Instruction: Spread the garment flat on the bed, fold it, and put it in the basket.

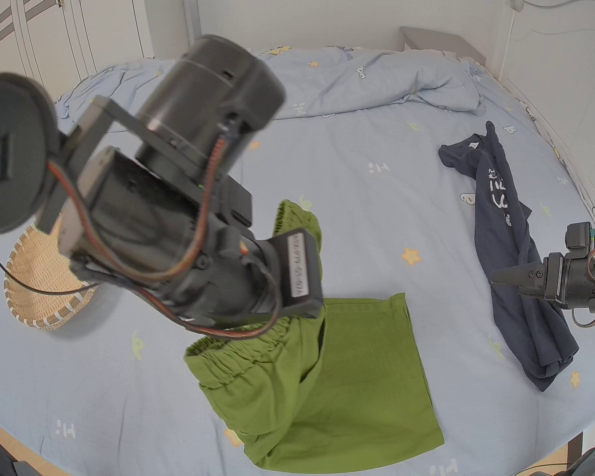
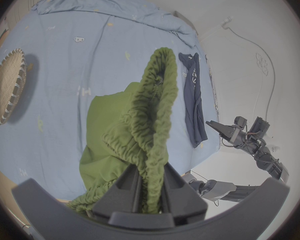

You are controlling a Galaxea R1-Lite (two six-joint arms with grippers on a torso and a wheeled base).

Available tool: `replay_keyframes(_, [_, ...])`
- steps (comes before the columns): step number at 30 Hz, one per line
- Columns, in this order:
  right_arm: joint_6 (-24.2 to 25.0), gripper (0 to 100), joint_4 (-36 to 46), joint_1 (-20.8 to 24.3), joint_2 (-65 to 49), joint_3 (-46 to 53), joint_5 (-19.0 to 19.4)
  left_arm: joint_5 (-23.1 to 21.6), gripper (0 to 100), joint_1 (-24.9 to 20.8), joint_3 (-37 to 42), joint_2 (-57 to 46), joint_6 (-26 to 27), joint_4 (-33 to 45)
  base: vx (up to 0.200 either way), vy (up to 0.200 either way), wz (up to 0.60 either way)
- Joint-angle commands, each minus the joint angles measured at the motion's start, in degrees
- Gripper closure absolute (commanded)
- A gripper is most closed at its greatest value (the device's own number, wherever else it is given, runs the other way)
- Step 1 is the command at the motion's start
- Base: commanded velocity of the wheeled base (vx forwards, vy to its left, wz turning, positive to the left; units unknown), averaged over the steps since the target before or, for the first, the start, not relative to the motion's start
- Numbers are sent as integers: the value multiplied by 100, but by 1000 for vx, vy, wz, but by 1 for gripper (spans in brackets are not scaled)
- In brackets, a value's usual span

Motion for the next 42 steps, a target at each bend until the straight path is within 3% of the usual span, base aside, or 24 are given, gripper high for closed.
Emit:
replay_keyframes(1, [-3,0,-3,3,30,13,-3,58,100,-216,-188,606,-97,-57,0,0,0])
replay_keyframes(4, [-12,0,-3,12,30,13,-3,67,100,-365,-337,791,-431,-242,0,0,0])
replay_keyframes(12, [-12,0,-3,12,39,22,-3,251,100,-559,-355,975,-598,-584,0,0,0])
replay_keyframes(13, [-12,0,-3,3,39,22,-3,251,0,-620,-363,993,-625,-602,0,0,0])
replay_keyframes(21, [-12,0,-3,3,30,31,-3,251,0,-1306,-328,940,-800,-962,0,0,0])
replay_keyframes(28, [-20,0,-3,21,30,39,-3,251,0,-1262,-144,703,-897,-971,0,0,0])
replay_keyframes(31, [-12,0,-3,144,4,39,-3,181,0,-673,287,448,-809,-971,0,0,0])
replay_keyframes(32, [-12,0,-3,144,4,39,-3,181,0,-673,287,448,-809,-971,0,0,0])
replay_keyframes(33, [-3,0,-3,214,-5,31,-3,32,0,-172,586,386,-625,-971,0,0,0])
replay_keyframes(35, [-3,0,-3,249,-5,4,-3,-188,0,232,832,343,-387,-980,0,0,0])
replay_keyframes(36, [-3,0,-3,249,-5,4,-3,-188,0,232,832,343,-387,-980,0,0,0])
replay_keyframes(37, [6,0,-12,302,-14,-49,-3,-522,0,760,1219,299,-159,-1015,0,0,0])
replay_keyframes(42, [41,0,-12,311,22,-497,14,-1331,0,1902,2528,176,562,-1789,0,0,0])
